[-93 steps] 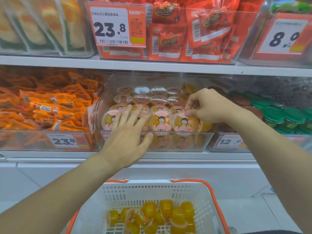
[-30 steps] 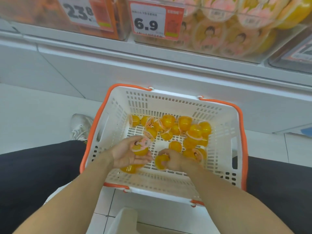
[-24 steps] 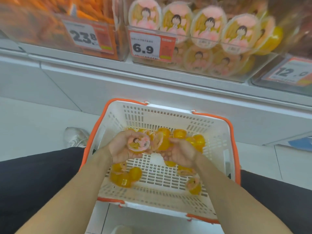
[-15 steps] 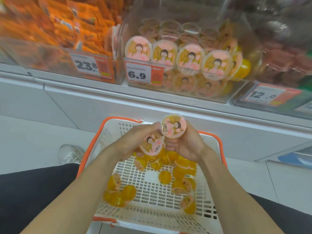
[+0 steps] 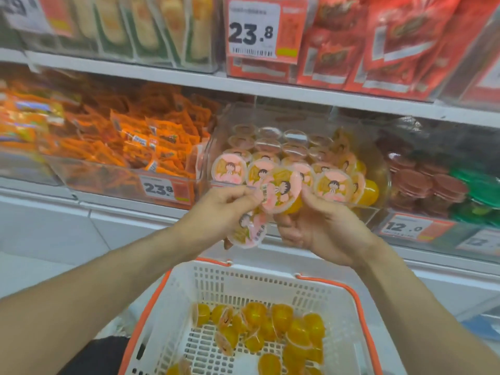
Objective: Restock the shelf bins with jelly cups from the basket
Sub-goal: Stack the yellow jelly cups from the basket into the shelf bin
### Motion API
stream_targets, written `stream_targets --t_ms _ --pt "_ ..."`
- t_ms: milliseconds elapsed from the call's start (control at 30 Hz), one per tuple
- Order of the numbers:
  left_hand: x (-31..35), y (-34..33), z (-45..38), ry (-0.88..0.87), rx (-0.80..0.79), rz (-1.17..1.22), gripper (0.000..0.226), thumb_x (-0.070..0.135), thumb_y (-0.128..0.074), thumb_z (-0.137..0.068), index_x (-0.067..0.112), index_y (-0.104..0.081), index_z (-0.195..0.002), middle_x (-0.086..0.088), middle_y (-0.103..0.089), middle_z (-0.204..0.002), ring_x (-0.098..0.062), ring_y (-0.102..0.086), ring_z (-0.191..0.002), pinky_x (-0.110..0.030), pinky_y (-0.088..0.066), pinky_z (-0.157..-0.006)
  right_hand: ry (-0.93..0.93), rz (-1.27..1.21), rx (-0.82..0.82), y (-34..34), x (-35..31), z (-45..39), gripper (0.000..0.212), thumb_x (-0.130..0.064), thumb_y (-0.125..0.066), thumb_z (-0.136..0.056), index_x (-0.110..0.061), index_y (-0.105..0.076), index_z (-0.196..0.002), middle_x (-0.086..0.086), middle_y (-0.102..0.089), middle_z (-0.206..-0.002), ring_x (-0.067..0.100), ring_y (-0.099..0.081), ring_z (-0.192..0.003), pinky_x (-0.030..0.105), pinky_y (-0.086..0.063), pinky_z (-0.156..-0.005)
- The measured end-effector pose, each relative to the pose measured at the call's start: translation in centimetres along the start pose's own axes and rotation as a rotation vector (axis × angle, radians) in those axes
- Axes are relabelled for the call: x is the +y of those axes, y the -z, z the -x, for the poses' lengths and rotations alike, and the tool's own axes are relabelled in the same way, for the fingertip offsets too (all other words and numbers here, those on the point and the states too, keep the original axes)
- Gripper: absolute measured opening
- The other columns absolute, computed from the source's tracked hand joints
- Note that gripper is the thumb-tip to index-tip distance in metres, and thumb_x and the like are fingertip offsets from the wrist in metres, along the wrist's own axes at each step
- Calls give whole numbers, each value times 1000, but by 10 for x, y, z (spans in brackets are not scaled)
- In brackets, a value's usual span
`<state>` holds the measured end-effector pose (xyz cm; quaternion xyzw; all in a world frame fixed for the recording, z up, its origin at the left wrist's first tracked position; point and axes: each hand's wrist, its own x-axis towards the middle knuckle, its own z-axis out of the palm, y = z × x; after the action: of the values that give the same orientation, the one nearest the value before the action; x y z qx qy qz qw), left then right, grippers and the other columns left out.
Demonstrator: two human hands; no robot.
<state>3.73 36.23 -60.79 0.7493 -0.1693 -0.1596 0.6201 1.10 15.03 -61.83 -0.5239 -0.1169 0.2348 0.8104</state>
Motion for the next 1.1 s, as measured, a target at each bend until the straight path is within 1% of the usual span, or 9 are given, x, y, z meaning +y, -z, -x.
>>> stream_targets --t_ms 133,267,333,400,467,633,733,933,1100 --pt "9 5 0 11 2 -37 33 38 -56 -99 33 -72 -70 -9 -49 -68 -21 -50 -57 -32 -45 -45 -129 217 97 -13 -25 -12 60 -66 -34 -91 -11 -59 -95 3 -34 -58 14 -25 -49 29 -18 -54" --pt "-2 -1 -4 184 47 174 26 39 -61 -94 17 -74 -89 -7 -64 -71 -19 -55 -53 -28 -40 -44 -96 635 349 -23 -36 -28 62 -75 -38 -89 -22 -66 -73 7 -52 -62 19 -43 -56 29 -33 -54" --pt "-6 -4 -10 263 32 280 24 35 -61 -94 14 -72 -90 -9 -65 -72 -19 -55 -52 -27 -39 -45 -71 729 450 -32 -36 -34 59 -66 -43 -93 -16 -70 -78 8 -60 -68 19 -50 -61 31 -39 -58" --pt "-7 -7 -14 302 16 354 21 31 -61 -95 13 -71 -92 -8 -66 -73 -19 -54 -52 -26 -38 -45 -14 681 485 -39 -37 -40 47 -51 -51 -97 -8 -71 -96 12 -65 -76 23 -53 -66 32 -42 -61" --pt "-4 -7 -16 313 0 438 22 31 -59 -95 13 -71 -98 -9 -67 -78 -19 -54 -54 -25 -35 -44 44 599 462 -42 -42 -43 27 -35 -59 -96 -20 -67 -116 10 -69 -92 23 -59 -71 32 -46 -60" --pt "-1 2 -21 258 -12 560 36 36 -57 -97 7 -70 -112 -11 -66 -84 -18 -54 -55 -25 -35 -43 120 377 326 -35 -52 -49 47 -15 -67 -84 -13 -61 -130 23 -65 -112 32 -59 -91 38 -44 -75" --pt "-5 9 -19 282 -3 621 34 39 -55 -97 11 -74 -100 -12 -65 -81 -21 -53 -57 -25 -35 -42 86 262 429 -25 -58 -70 52 -28 -63 -87 3 -58 -130 21 -65 -109 24 -60 -81 32 -47 -76" --pt "-8 20 -17 304 38 687 30 31 -52 -98 8 -71 -94 -12 -68 -79 -26 -50 -61 -24 -36 -38 -70 -99 547 6 -90 -135 39 -31 -41 -106 0 -58 -123 25 -60 -116 13 -56 -57 15 -46 -50" --pt "-7 27 -25 265 33 675 40 30 -53 -97 14 -79 -71 -10 -70 -74 -27 -51 -60 -24 -37 -37 -67 183 802 20 -87 -188 27 -32 -64 -96 -8 -64 -107 11 -62 -87 16 -52 -55 23 -48 -51"
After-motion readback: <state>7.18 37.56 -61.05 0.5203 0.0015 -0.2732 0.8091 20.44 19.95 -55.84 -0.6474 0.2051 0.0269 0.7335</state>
